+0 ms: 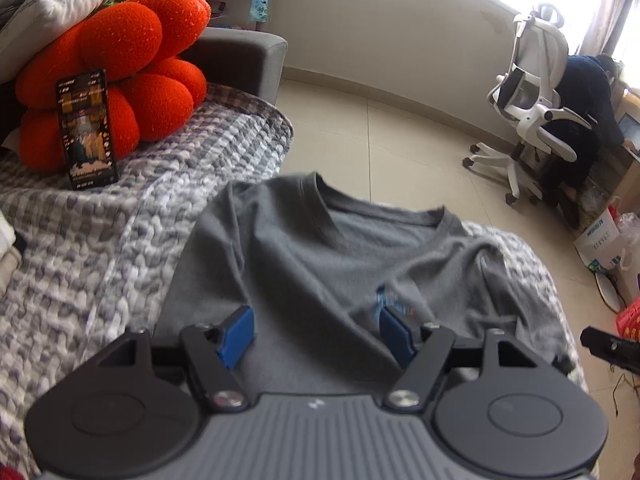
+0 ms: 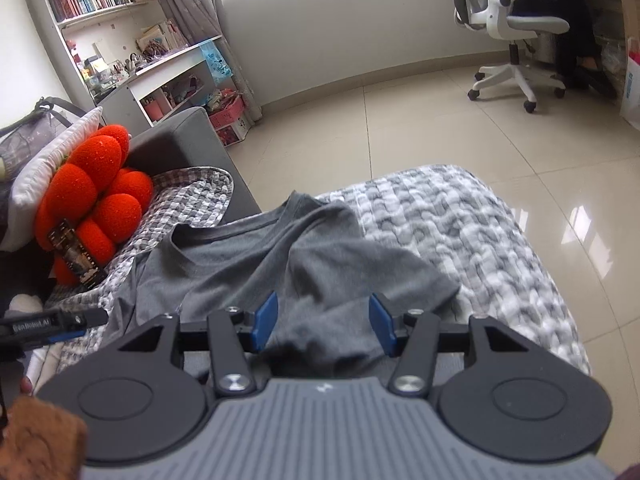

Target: Fold clothes

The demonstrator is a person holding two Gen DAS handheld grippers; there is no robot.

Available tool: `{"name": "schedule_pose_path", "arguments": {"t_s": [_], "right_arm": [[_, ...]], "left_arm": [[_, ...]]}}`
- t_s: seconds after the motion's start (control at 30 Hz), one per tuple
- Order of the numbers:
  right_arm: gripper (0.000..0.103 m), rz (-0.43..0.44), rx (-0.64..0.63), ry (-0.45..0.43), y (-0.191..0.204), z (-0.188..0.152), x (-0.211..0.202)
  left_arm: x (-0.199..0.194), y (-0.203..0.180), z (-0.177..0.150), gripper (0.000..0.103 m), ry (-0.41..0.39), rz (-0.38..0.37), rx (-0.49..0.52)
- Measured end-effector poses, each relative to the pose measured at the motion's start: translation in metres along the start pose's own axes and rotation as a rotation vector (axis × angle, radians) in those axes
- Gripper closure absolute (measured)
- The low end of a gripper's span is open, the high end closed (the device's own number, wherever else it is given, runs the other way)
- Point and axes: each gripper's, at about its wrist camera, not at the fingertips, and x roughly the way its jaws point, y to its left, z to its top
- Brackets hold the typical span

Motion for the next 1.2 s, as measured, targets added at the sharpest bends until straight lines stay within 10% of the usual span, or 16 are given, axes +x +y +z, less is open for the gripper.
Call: {"name": "schedule_pose_path", "arguments": {"t_s": [0.3, 0.67, 0.87, 1.0, 1.2], "right_arm": [[0.048, -0.003, 0.074, 0.006, -0.004, -0.054, -0.012], [0.052, -0.002, -0.154, -0.002, 0.058, -0.109, 0.009], [0.065, -0.056, -0.149, -0.029, 0.061, -0.107, 0.030], [0.087, -0.048, -0.115, -0.061, 0.058, -0.101, 0.030], [0.095, -0.027, -0.136, -0.155, 0.067, -0.081, 0.009]], "left_arm": [[-0.016, 0.021, -0.068, 0.033, -0.028, 0.003, -0.037], [-0.003, 0.039, -0.098, 0.054, -0.068, -0.094, -0.070], [0.009, 0.037, -0.098, 0.064, -0.096, -0.101, -0.107], [0.012, 0.039, -0.093, 0.095, -0.128, -0.125, -0.156], [-0.004, 0.037, -0.076, 0.098, -0.229, -0.106, -0.179]]}}
